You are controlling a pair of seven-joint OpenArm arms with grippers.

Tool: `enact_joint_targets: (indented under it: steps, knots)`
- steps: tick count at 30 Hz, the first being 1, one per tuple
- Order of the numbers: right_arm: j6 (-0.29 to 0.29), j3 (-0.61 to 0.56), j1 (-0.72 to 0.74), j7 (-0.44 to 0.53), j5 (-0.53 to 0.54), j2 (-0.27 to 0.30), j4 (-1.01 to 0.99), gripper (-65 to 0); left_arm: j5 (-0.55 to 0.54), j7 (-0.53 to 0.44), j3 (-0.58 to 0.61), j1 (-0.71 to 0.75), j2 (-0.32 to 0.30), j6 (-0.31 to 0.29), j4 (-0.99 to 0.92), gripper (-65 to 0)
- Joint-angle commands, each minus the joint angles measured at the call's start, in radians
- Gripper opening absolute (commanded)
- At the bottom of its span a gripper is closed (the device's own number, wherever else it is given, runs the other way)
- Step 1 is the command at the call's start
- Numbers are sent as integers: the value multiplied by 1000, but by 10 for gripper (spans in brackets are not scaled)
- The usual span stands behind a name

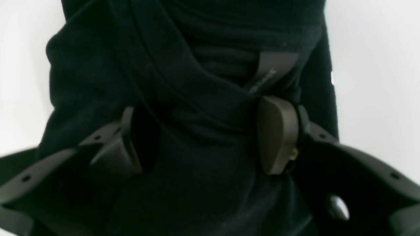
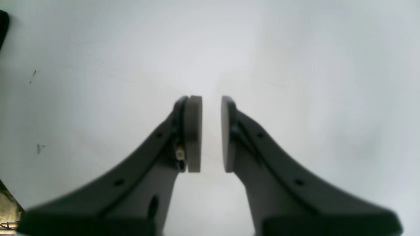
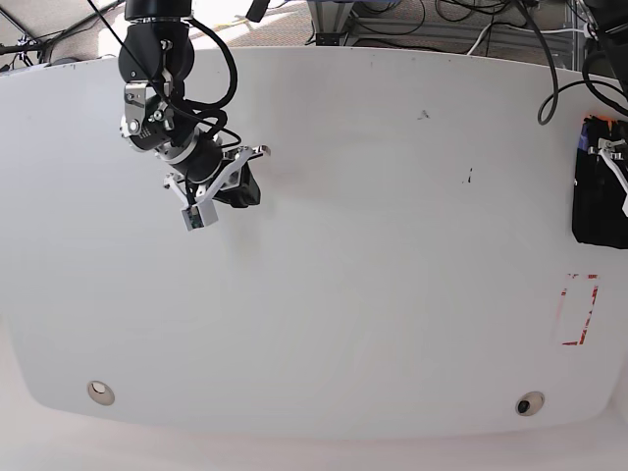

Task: Fold the T-shirt properly
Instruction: 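Release the shirt with the left gripper and lift both grippers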

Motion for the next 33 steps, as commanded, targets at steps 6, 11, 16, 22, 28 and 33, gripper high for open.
enact_joint_targets:
  steps: [6, 11, 16, 22, 28, 33]
  knots:
    - [5, 3, -10, 23, 4, 4, 71, -556, 39, 42, -95, 1, -52, 0, 106, -231]
    - [3, 3, -11, 38, -10, 13, 74, -556, 37, 116, -102, 6, -11, 0, 339, -231]
    - [-2, -6, -51, 199, -183, 26, 74, -556, 37, 119, -99, 33, 112, 0, 560, -283]
    - [-8, 0, -140, 459, -426, 6, 54, -556, 45, 22, -58, 53, 309, 0, 704, -290]
    - [-8, 74, -251, 707, -605, -39, 24, -556, 45, -197, 80, 179, 421, 90, 732, -290]
    - [-8, 149, -367, 835, -602, -73, 13, -556, 43, -383, 180, 366, 453, 245, 767, -290]
